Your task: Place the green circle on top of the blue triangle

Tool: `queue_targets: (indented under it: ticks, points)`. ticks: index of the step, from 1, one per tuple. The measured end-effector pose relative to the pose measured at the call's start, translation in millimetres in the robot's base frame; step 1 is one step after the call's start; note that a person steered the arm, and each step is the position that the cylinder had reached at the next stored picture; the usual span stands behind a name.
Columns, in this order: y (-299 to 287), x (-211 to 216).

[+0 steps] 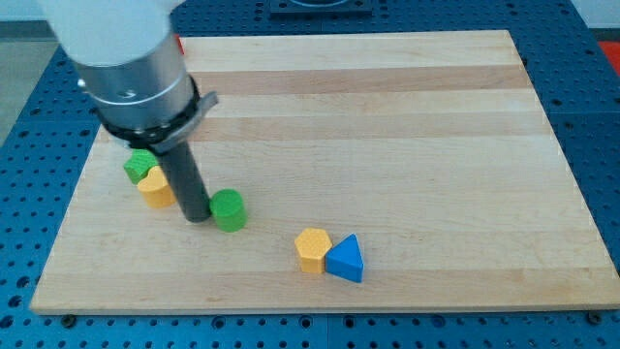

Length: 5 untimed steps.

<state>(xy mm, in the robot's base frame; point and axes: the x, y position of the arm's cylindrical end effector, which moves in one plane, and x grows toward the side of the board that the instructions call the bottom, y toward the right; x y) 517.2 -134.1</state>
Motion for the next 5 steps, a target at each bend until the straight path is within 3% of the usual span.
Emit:
queue_targets:
  ticks: [5]
  points:
    - [126, 7]
